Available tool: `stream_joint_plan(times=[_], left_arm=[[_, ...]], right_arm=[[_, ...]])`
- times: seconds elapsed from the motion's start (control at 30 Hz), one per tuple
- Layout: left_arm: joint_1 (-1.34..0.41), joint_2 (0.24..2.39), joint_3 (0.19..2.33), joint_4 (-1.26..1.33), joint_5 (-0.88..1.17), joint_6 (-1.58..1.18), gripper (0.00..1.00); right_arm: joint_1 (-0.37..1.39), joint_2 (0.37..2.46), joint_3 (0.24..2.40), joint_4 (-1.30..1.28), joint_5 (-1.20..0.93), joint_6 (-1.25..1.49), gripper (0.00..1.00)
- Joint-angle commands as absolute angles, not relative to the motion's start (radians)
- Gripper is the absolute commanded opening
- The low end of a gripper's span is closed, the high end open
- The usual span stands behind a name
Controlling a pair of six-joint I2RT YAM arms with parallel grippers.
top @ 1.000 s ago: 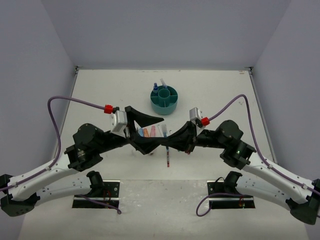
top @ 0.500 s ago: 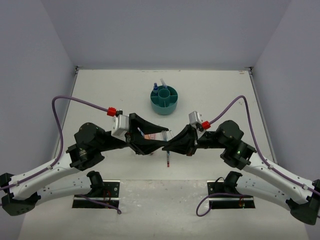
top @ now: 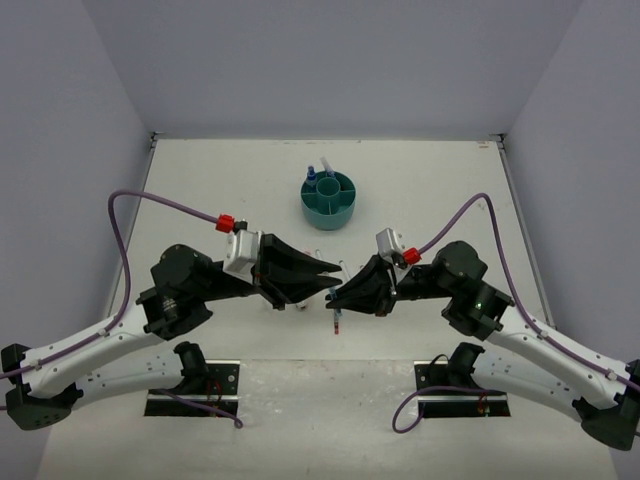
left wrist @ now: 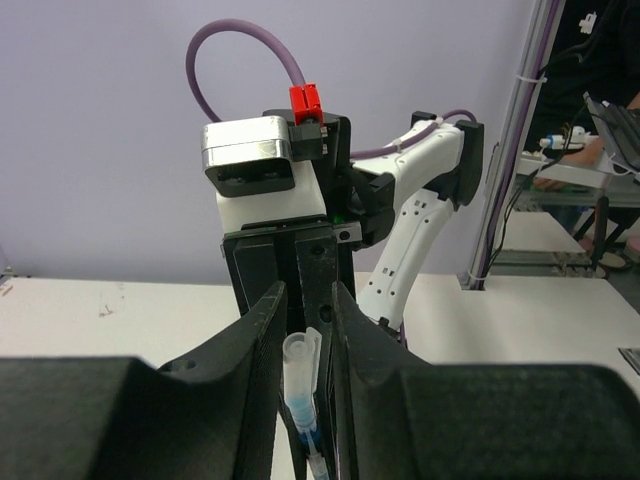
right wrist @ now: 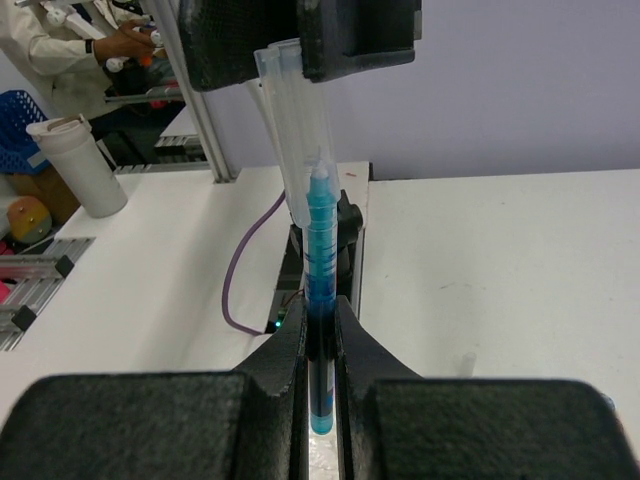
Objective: Sort the stationery into containers
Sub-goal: Close the pen cap on the pen.
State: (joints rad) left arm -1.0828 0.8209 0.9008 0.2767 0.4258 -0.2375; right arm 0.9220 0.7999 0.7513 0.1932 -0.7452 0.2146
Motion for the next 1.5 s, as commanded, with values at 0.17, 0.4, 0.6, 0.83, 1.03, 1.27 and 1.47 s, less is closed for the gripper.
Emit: stream_joint_plan(times=[0.17, 0.4, 0.6, 0.83, 1.03, 1.27, 1.47], left_arm=[[-1.086, 0.795, 0.857, 0.325, 0.386, -0.264, 0.12], [-1.085, 0.823, 0.835, 0.325, 0.334, -0.286, 0.0], [-1.085, 0.849, 0.815, 0.296, 0.277, -0.303, 0.0], [-1.085, 0.845, 0.724, 0.334, 0.221, -0.347, 0.0], [-1.085, 0.873, 0.637, 0.428, 0.221, -0.378, 0.0], [-1.086, 0.903, 0.562, 0.523, 0.225, -0.437, 0.0], [-1.111, 0.926, 0.482, 0.618, 0.236, -0.503, 0.0]], right_arm=[[0.922, 0.773, 0.793, 0.209, -0.753, 0.207, 0.0], [0.922, 0.778, 0.817, 0.214, -0.747, 0.22, 0.0], [0.922, 0.769, 0.87, 0.177, -0.651, 0.238, 0.0], [0.92, 0.719, 0.903, 0.206, -0.5, 0.343, 0.0], [0.921, 0.746, 0.994, 0.194, -0.422, 0.419, 0.0], [0.922, 0.815, 1.118, 0.189, -0.403, 0.414, 0.0], [0.921, 0.859, 1.154, 0.177, -0.361, 0.38, 0.0]])
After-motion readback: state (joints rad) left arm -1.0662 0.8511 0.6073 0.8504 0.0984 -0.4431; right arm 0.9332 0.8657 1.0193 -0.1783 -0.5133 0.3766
